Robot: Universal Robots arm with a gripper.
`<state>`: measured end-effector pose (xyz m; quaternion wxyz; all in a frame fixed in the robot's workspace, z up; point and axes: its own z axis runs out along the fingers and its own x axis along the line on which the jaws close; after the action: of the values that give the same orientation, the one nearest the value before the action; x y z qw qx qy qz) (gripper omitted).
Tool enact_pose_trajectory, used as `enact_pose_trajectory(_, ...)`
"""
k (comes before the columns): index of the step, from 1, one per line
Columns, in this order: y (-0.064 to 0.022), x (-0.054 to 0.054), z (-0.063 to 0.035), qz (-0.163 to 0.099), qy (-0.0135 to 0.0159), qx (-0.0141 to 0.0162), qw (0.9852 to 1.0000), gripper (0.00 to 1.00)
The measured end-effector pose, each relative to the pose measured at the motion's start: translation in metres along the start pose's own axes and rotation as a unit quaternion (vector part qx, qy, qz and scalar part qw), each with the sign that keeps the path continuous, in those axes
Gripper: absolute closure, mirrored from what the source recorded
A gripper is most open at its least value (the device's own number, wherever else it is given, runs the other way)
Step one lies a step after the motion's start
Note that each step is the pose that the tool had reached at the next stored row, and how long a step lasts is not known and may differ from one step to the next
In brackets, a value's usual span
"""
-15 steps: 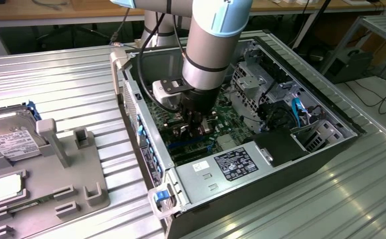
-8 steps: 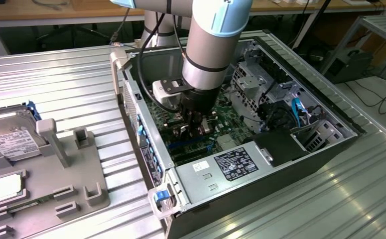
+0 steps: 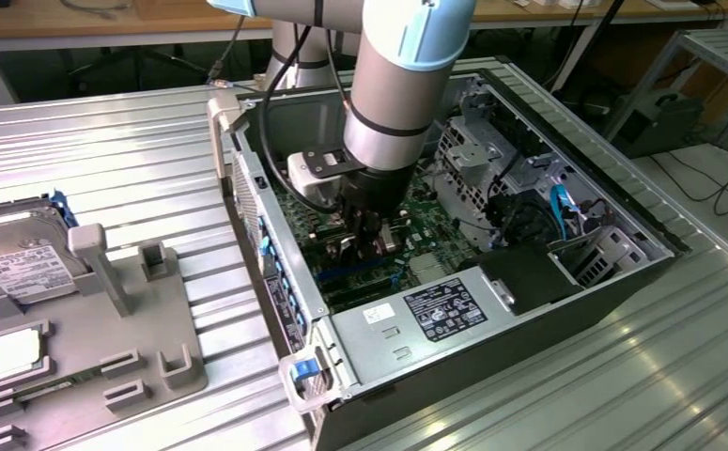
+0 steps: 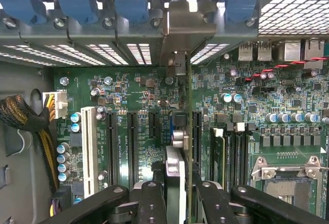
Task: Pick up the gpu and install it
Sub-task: 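Insert the gpu into the slot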
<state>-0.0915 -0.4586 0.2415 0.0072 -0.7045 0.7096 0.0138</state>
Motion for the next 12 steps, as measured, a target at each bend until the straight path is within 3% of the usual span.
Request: enact_pose_trajectory(12,0.0000,0.0000,0.0005,0.000,-0.0001,0.0000,1.0000,0.72)
